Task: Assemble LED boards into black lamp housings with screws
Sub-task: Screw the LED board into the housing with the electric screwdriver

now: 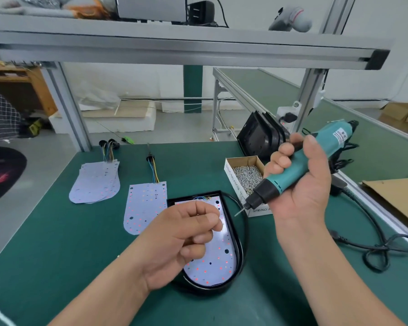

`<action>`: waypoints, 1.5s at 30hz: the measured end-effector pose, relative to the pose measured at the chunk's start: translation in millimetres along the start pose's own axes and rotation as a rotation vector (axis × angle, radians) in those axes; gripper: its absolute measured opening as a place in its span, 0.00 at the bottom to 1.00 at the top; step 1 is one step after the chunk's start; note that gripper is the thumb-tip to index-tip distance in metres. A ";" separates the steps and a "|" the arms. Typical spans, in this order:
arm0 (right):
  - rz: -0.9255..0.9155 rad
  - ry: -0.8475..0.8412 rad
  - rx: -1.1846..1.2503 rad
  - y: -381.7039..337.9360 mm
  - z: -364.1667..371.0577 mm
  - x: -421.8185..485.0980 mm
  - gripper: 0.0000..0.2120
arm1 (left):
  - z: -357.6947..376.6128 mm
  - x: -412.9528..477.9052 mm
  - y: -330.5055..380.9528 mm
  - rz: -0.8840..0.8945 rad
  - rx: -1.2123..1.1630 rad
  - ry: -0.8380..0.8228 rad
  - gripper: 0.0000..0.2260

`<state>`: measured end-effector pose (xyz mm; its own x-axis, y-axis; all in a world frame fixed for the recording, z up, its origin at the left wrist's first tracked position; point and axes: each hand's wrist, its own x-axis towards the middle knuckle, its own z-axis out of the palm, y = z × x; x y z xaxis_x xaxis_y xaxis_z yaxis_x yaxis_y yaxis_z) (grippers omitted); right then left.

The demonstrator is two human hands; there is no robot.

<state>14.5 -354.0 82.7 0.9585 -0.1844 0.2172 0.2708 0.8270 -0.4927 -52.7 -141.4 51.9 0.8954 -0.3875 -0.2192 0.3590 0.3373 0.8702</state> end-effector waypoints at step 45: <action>-0.013 0.017 -0.056 18.5 7.5 -14.1 0.08 | 10.4 0.9 -14.3 0.240 0.272 0.271 0.07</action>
<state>5.3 -332.1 76.8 0.9561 -0.2043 0.2101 0.2874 0.7938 -0.5360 -59.8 -155.5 43.8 0.9945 -0.0749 -0.0735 0.0834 0.1382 0.9869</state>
